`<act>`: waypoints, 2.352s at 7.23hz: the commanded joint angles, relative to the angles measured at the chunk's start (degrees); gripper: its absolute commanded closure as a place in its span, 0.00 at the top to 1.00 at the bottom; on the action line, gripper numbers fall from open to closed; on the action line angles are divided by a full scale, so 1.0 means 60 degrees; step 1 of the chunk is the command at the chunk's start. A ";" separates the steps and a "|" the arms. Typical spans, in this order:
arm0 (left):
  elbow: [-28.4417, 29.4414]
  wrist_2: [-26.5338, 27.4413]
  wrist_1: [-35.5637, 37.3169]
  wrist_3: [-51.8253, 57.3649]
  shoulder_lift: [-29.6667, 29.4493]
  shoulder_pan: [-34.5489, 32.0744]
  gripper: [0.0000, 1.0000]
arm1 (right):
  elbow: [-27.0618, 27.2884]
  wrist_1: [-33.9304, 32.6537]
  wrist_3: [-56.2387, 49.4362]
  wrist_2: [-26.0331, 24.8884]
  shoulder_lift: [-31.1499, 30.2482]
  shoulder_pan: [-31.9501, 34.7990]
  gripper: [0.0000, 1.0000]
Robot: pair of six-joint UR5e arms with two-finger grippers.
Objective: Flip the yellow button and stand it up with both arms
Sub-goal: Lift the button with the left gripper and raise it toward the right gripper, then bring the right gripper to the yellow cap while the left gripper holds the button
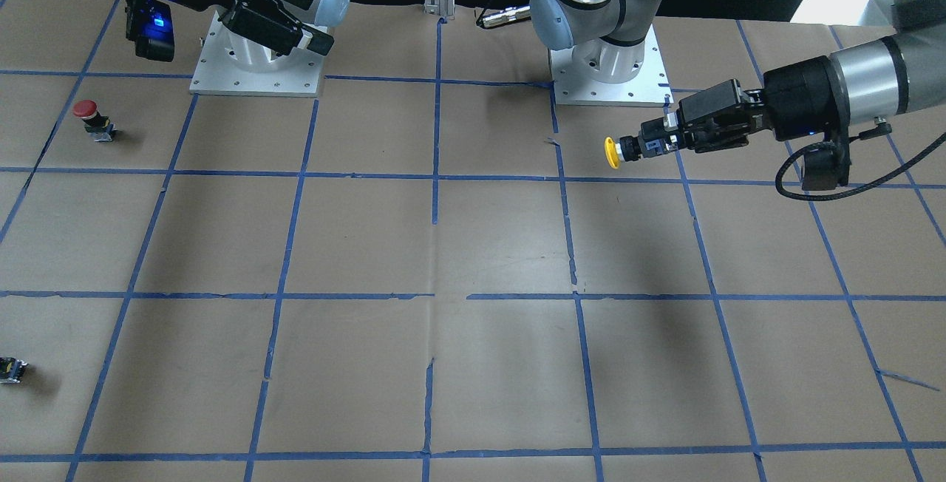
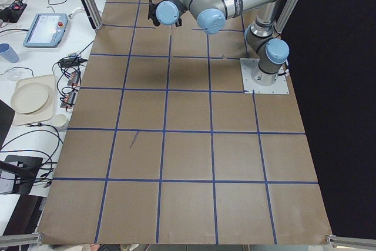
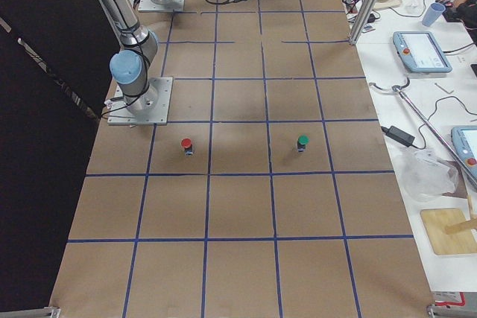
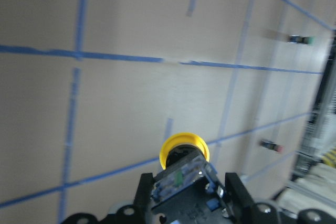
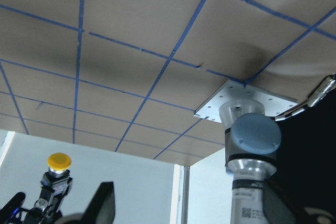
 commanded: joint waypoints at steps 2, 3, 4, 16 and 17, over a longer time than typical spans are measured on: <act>0.0023 -0.2089 -0.1402 0.0843 0.0168 -0.0834 0.21 | 0.0110 0.0145 0.0375 0.2514 0.0339 -0.0718 1.00; 0.0052 -0.2109 -0.1446 0.2069 0.0242 -0.0951 0.21 | 0.0125 0.0160 0.0363 0.2668 0.0415 -0.0705 1.00; 0.0052 -0.2109 -0.1693 0.3285 0.0329 -0.0996 0.21 | 0.0241 0.0189 0.0392 0.3351 0.0415 -0.0691 1.00; 0.0199 -0.4599 -0.2281 0.7589 0.0389 -0.1538 0.21 | 0.0945 -0.0932 0.1325 0.6374 0.0839 0.1053 0.98; 0.0199 -0.4585 -0.2572 0.7560 0.0432 -0.1568 0.21 | 0.0945 -0.2215 0.2417 0.6375 0.1174 0.1270 0.98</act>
